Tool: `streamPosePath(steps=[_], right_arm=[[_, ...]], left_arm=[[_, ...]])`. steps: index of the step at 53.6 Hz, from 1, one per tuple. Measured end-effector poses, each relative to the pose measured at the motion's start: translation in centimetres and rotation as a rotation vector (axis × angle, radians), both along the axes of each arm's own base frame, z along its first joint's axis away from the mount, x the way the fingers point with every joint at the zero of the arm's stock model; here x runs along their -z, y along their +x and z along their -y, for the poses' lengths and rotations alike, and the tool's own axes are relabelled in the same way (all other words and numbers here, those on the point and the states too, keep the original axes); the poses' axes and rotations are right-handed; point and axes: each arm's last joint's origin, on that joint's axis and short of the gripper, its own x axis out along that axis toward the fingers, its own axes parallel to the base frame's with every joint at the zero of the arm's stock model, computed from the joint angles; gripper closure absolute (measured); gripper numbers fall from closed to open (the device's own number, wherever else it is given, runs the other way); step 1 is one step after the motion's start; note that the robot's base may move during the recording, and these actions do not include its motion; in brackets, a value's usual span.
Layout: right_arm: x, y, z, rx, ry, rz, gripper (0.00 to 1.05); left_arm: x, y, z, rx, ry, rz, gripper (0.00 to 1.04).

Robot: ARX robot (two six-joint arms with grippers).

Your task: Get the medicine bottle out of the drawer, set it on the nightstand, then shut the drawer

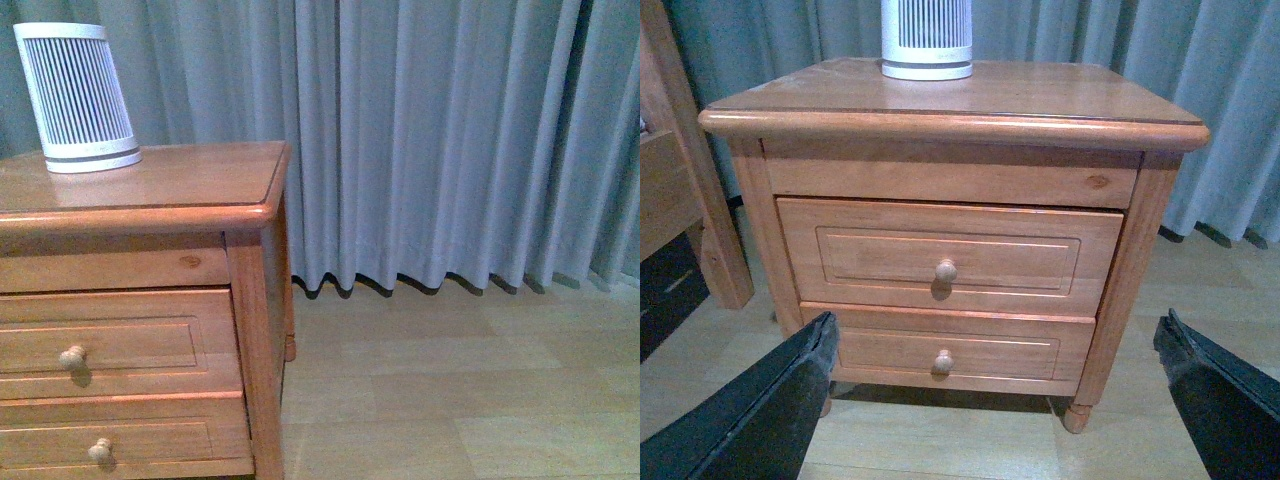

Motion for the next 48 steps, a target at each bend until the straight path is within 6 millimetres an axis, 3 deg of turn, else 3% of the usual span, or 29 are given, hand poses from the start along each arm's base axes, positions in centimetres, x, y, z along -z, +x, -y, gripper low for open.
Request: streamPosePath(steps=[19, 23, 26, 31, 37, 42, 48], right_arm=[[0.0, 0.0, 0.0, 0.000, 0.000, 0.000, 0.07], [0.0, 0.0, 0.0, 0.000, 0.000, 0.000, 0.07], [0.0, 0.0, 0.0, 0.000, 0.000, 0.000, 0.07], [0.0, 0.0, 0.0, 0.000, 0.000, 0.000, 0.07], [0.0, 0.0, 0.0, 0.000, 0.000, 0.000, 0.07], [0.0, 0.0, 0.0, 0.000, 0.000, 0.000, 0.07], [0.0, 0.0, 0.0, 0.000, 0.000, 0.000, 0.07]], left_arm=[[0.0, 0.0, 0.0, 0.000, 0.000, 0.000, 0.07], [-0.2, 0.3, 0.0, 0.109, -0.039, -0.129, 0.07], [-1.9, 2.1, -0.1, 0.191, -0.057, -0.191, 0.07], [-5.8, 6.2, -0.4, 0.206, -0.030, -0.117, 0.07], [-8.0, 11.4, -0.7, 0.191, -0.010, -0.073, 0.07], [-7.2, 15.8, -0.9, 0.195, -0.013, -0.111, 0.07], [-3.6, 20.4, -1.1, 0.168, 0.011, -0.196, 0.07]])
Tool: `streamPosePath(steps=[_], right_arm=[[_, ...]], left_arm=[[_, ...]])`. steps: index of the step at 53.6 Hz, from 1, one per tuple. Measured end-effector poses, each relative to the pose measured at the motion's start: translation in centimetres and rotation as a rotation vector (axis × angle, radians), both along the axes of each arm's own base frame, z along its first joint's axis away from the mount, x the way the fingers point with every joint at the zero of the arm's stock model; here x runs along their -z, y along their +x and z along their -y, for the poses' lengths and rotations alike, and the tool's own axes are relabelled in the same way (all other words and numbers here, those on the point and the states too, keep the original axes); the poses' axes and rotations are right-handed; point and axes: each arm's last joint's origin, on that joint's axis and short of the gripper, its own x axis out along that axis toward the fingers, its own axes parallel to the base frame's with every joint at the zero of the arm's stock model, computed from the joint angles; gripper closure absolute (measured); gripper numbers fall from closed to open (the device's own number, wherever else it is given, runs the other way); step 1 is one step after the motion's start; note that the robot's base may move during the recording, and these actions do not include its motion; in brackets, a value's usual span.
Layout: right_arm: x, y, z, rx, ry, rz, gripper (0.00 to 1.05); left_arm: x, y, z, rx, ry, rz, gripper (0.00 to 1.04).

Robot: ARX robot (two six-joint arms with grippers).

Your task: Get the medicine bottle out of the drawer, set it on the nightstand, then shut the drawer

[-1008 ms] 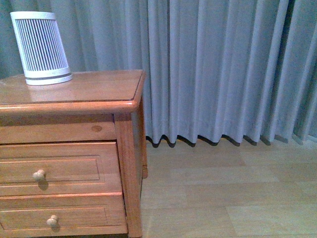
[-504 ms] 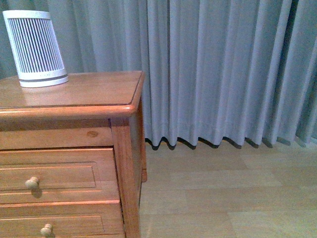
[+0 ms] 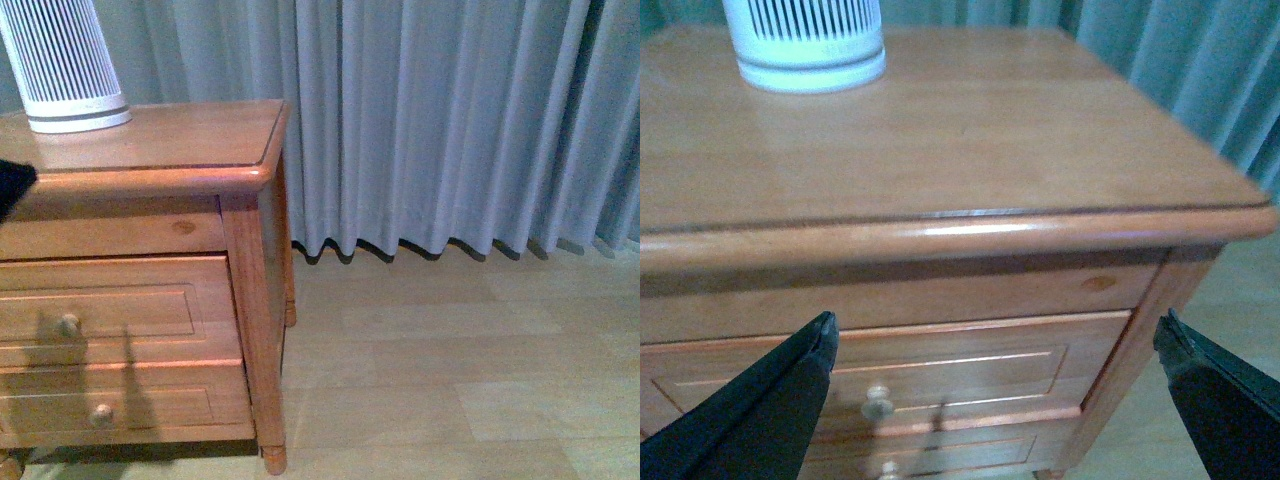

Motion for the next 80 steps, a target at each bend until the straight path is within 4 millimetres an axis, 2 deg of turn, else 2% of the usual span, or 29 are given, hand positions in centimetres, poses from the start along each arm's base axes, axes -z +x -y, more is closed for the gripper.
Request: streamPosePath(steps=[5, 8, 12, 15, 26, 33, 35, 58, 71, 76, 80], right_arm=[[0.0, 0.0, 0.0, 0.000, 0.000, 0.000, 0.07], [0.0, 0.0, 0.0, 0.000, 0.000, 0.000, 0.07], [0.0, 0.0, 0.0, 0.000, 0.000, 0.000, 0.07], [0.0, 0.0, 0.0, 0.000, 0.000, 0.000, 0.07], [0.0, 0.0, 0.0, 0.000, 0.000, 0.000, 0.07], [0.0, 0.0, 0.0, 0.000, 0.000, 0.000, 0.07], [0.0, 0.0, 0.0, 0.000, 0.000, 0.000, 0.07], [0.0, 0.0, 0.0, 0.000, 0.000, 0.000, 0.07], [0.0, 0.0, 0.0, 0.000, 0.000, 0.000, 0.07], [0.0, 0.0, 0.0, 0.000, 0.000, 0.000, 0.07], [0.0, 0.0, 0.0, 0.000, 0.000, 0.000, 0.07]], left_arm=[[3.5, 2.6, -0.2, -0.010, 0.013, -0.076, 0.07], [7.2, 4.6, -0.3, -0.013, 0.018, -0.152, 0.07], [10.3, 6.4, -0.4, -0.023, 0.018, -0.210, 0.07], [11.8, 7.6, -0.6, -0.033, 0.014, -0.224, 0.07], [14.4, 10.1, -2.0, -0.078, 0.001, -0.242, 0.07], [15.3, 10.3, -2.7, -0.100, 0.003, -0.252, 0.07], [15.5, 10.3, -2.9, -0.104, 0.003, -0.253, 0.10], [15.6, 10.5, -3.7, -0.117, 0.012, -0.237, 0.75], [15.9, 9.7, -3.2, -0.118, 0.024, -0.211, 0.79], [16.0, 8.6, -2.8, -0.118, 0.029, -0.208, 0.80], [16.1, 6.9, -2.5, -0.119, 0.032, -0.215, 0.80]])
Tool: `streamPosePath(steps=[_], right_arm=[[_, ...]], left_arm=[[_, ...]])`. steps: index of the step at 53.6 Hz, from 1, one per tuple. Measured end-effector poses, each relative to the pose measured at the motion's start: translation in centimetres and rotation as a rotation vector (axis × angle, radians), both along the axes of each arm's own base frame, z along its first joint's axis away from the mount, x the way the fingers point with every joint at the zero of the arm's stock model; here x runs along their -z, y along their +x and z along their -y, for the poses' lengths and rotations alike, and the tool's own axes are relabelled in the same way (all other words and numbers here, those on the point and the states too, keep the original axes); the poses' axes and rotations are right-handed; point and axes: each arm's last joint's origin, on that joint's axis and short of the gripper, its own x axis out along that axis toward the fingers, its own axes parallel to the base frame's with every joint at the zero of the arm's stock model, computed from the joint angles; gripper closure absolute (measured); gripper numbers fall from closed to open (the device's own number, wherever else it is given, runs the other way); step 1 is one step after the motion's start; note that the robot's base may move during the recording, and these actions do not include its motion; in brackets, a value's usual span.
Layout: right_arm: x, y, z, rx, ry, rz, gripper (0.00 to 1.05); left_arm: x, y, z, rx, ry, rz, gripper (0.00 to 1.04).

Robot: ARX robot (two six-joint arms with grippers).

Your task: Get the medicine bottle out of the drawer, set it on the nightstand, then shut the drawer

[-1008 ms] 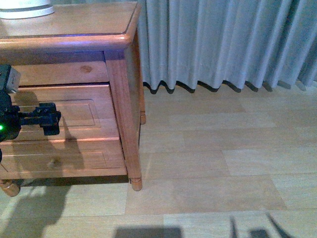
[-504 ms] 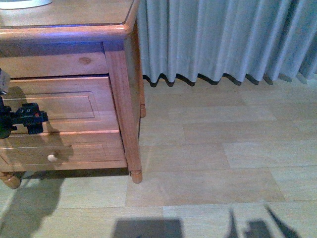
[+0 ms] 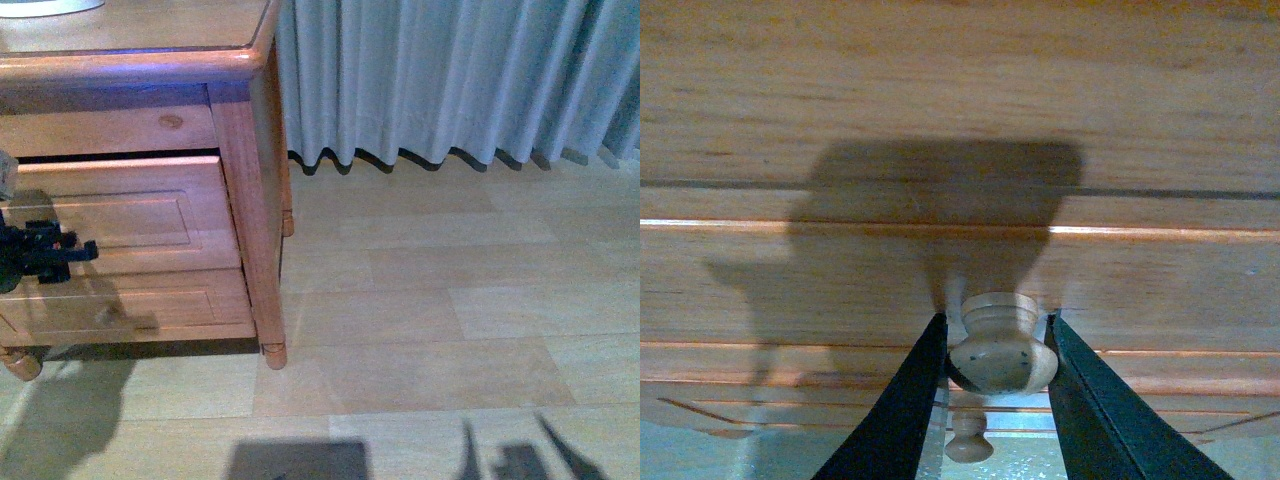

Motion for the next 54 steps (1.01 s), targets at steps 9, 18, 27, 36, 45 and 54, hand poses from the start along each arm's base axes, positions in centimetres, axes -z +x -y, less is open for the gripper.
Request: streamPosePath(steps=[9, 18, 27, 36, 45, 54], right_arm=[[0.0, 0.0, 0.0, 0.000, 0.000, 0.000, 0.07], [0.0, 0.0, 0.0, 0.000, 0.000, 0.000, 0.07], [0.0, 0.0, 0.0, 0.000, 0.000, 0.000, 0.07], [0.0, 0.0, 0.0, 0.000, 0.000, 0.000, 0.07], [0.0, 0.0, 0.0, 0.000, 0.000, 0.000, 0.07], [0.0, 0.0, 0.0, 0.000, 0.000, 0.000, 0.07]], left_arm=[[0.1, -4.1, 0.6, 0.001, 0.002, -0.012, 0.80], [0.5, -9.7, 1.1, 0.001, 0.000, -0.031, 0.80], [0.8, -13.5, 1.2, -0.010, -0.004, -0.044, 0.80], [0.8, -13.8, 0.9, -0.046, 0.006, -0.048, 0.80], [0.8, -13.8, 0.9, -0.052, 0.009, -0.048, 0.80], [0.8, -13.8, 0.9, -0.054, 0.010, -0.048, 0.80]])
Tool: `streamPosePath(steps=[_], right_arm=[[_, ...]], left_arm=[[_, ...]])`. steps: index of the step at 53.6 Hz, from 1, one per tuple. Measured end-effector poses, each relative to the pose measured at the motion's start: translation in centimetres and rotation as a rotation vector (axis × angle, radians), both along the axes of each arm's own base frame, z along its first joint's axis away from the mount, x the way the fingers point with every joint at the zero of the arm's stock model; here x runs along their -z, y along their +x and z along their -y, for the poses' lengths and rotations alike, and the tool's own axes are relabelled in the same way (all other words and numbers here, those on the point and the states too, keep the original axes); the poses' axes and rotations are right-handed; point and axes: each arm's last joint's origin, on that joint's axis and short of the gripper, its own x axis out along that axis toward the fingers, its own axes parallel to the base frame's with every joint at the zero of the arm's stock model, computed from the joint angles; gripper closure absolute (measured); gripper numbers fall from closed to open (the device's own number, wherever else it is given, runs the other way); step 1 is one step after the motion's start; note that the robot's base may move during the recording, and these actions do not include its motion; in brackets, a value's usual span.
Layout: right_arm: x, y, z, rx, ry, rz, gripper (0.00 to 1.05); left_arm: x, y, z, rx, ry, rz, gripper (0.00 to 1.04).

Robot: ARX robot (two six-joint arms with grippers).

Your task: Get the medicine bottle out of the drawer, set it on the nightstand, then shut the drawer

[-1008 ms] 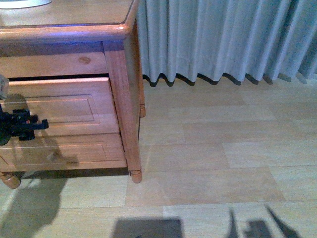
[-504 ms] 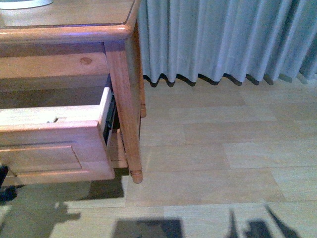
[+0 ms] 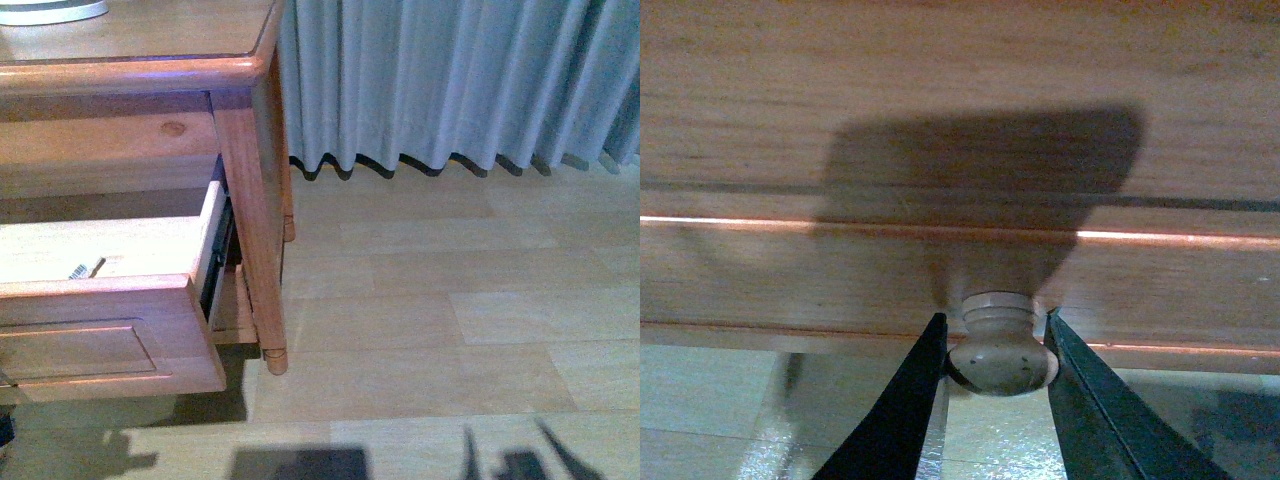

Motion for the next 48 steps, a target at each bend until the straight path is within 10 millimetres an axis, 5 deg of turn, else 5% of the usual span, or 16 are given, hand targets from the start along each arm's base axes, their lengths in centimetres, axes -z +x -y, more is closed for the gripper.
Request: streamPosePath(steps=[17, 29, 37, 43, 48], right_arm=[[0.0, 0.0, 0.0, 0.000, 0.000, 0.000, 0.07], [0.0, 0.0, 0.0, 0.000, 0.000, 0.000, 0.07], [0.0, 0.0, 0.0, 0.004, 0.000, 0.000, 0.07], [0.0, 0.0, 0.0, -0.002, 0.000, 0.000, 0.07], [0.0, 0.0, 0.0, 0.000, 0.000, 0.000, 0.07]], left_arm=[[0.0, 0.0, -0.1, -0.003, -0.001, 0.000, 0.80], [0.0, -0.2, -0.3, 0.019, -0.018, -0.003, 0.45], [-0.5, -3.5, -2.3, 0.059, -0.092, -0.077, 0.24], [-2.4, -3.6, -2.5, 0.039, -0.061, -0.080, 0.06], [-4.1, -3.6, -2.5, 0.031, -0.037, -0.065, 0.07]])
